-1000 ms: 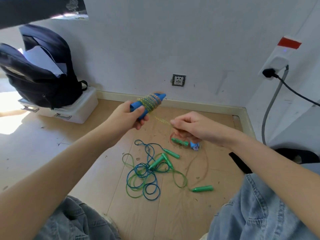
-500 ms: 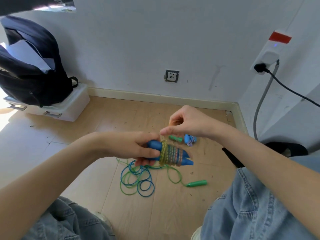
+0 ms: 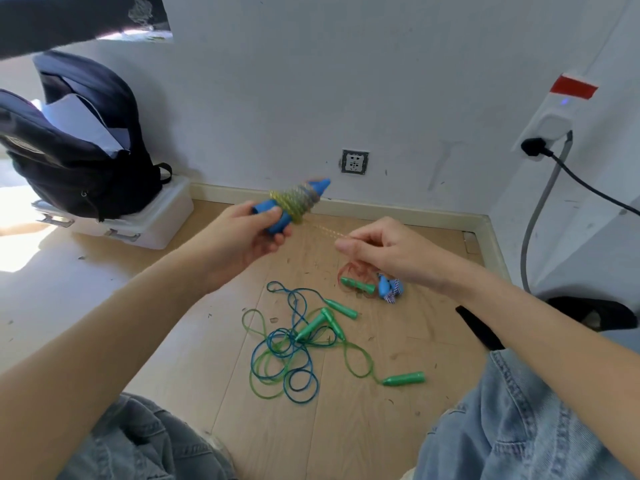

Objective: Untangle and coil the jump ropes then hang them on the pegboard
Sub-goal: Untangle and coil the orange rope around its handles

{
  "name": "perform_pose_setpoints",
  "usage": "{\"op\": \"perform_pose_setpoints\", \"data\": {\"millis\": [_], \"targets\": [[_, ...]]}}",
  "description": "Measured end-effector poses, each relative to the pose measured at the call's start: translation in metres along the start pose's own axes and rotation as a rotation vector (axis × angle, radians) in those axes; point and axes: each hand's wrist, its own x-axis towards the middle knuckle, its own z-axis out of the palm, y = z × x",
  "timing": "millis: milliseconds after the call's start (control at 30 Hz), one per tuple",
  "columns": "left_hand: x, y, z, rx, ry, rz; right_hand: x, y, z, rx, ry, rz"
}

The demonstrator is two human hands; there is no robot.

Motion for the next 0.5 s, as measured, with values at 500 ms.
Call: {"op": "perform_pose_setpoints", "data": {"millis": [500], "targets": [[-0.03, -0.002, 0.021, 0.755, -0.674, -0.041, 0.003, -0.001, -0.006, -0.094, 0.0, -0.095]]}}
